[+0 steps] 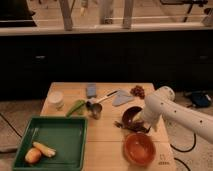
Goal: Stack bowls into tray
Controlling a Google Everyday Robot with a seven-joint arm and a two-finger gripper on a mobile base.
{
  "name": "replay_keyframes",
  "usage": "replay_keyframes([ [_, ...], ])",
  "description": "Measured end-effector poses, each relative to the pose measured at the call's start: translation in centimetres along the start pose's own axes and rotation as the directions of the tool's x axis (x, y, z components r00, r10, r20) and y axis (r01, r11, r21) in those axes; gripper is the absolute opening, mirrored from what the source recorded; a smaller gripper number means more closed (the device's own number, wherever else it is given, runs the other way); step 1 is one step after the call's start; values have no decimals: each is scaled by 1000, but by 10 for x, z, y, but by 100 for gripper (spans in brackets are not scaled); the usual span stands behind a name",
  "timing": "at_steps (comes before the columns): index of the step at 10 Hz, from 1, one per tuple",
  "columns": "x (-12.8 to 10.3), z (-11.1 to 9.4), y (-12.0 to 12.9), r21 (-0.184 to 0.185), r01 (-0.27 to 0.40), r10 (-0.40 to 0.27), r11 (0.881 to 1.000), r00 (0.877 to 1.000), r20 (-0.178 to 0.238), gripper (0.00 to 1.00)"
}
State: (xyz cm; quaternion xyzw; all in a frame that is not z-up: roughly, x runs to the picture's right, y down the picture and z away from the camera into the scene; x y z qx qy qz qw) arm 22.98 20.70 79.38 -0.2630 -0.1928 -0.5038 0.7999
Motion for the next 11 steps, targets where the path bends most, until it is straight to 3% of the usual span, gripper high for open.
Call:
replay_keyframes([
  [5, 8, -11, -6, -1, 1, -1, 1000, 1000, -25, 6],
  [8, 11, -17, -16, 1, 19, -19, 1000, 999, -32, 0],
  [11, 7, -28, -25, 44, 46, -46, 998, 999, -11, 0],
])
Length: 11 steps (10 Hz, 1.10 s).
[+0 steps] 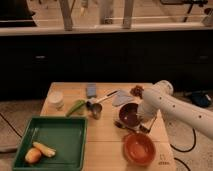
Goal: Stack bowls into tray
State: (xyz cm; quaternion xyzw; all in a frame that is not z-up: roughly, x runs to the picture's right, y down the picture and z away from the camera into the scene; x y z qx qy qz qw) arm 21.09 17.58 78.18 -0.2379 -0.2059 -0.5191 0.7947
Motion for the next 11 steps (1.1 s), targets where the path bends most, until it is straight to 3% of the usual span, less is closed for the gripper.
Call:
replay_keyframes([
  [5, -35, -25, 1, 64, 37, -41, 997, 997, 66, 0],
  [11, -86, -55, 57, 130, -1, -8, 991, 998, 67, 0],
])
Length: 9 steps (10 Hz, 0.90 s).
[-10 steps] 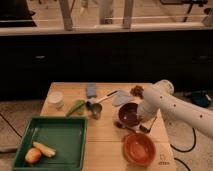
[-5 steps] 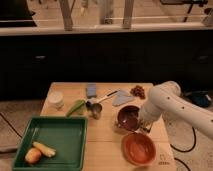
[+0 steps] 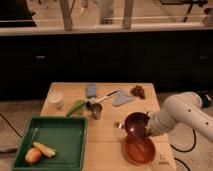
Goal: Stack bowls into tray
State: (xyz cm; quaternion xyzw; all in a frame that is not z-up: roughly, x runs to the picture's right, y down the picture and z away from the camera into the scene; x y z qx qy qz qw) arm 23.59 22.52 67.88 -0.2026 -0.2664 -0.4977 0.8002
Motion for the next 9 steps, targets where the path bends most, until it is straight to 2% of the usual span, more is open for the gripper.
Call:
replay_keyframes([
  [1, -6, -5, 14, 11, -16, 16, 1000, 1000, -2, 2],
  [2, -10, -7, 23, 19, -26, 26, 999, 1000, 0, 8],
  [4, -15, -5, 36, 24, -44, 43, 999, 999, 13, 28],
  [9, -21, 31, 50, 16, -58, 56, 998, 993, 102, 76],
])
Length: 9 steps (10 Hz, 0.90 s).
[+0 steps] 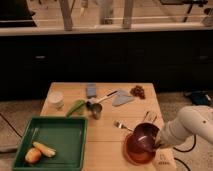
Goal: Stack bowls into tray
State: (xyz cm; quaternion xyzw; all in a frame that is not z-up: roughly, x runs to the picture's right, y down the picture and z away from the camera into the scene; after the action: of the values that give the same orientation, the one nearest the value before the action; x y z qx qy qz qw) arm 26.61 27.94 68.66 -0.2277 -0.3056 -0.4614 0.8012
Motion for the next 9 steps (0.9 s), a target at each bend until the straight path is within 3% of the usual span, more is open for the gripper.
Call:
replay_keyframes([
  [3, -1, 19, 2, -3, 3, -3, 1000, 999, 45, 80],
  [9, 0, 39, 1, -3, 22, -21, 1000, 996, 87, 80],
])
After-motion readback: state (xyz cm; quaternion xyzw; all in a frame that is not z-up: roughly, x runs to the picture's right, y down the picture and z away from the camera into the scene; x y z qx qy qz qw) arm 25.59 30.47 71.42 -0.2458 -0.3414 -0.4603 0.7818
